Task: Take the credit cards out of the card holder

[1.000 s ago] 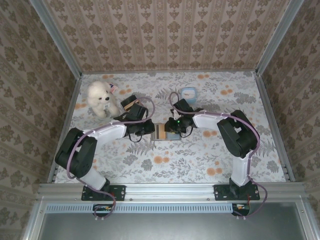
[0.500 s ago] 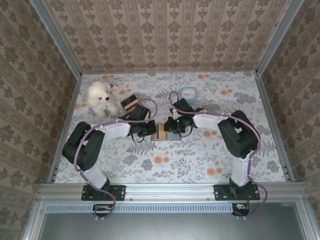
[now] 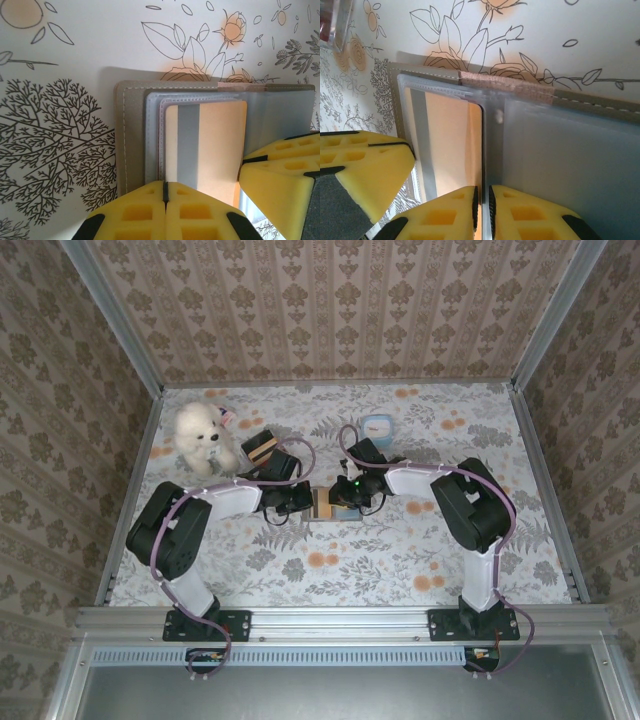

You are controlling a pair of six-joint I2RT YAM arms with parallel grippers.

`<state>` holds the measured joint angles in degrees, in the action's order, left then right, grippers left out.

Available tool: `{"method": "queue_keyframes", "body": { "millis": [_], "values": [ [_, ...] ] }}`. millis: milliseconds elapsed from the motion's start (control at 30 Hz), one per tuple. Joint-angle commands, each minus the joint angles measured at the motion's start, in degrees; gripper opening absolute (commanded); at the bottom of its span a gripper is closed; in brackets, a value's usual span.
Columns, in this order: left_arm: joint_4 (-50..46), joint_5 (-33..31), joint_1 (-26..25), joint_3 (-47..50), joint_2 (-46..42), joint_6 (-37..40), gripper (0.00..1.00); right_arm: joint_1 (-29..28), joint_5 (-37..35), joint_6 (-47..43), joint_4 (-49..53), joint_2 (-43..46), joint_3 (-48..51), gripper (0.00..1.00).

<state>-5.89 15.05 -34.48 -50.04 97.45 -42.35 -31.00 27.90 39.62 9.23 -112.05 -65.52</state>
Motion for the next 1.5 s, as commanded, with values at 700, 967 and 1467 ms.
{"method": "queue_keyframes", "body": {
  "millis": [700, 967, 1467],
  "values": [
    [-0.4, 2.6, -0.8, -0.7, 2.9, 0.0, 0.0, 0.4, 8.0, 1.2, -4.8, -3.6, -0.7, 0.19],
    [-1.6, 0.2, -1.0, -0.8, 2.0, -0.5, 0.0, 0.9, 8.4, 1.2, -6.2, -2.8, 0.3, 0.11],
    [-2.6, -2.6, -0.9, -0.4, 0.7, -1.1, 0.0, 4.5, 6.9, -0.1, -3.0, 1.1, 3.2, 0.04]
  ]
}}
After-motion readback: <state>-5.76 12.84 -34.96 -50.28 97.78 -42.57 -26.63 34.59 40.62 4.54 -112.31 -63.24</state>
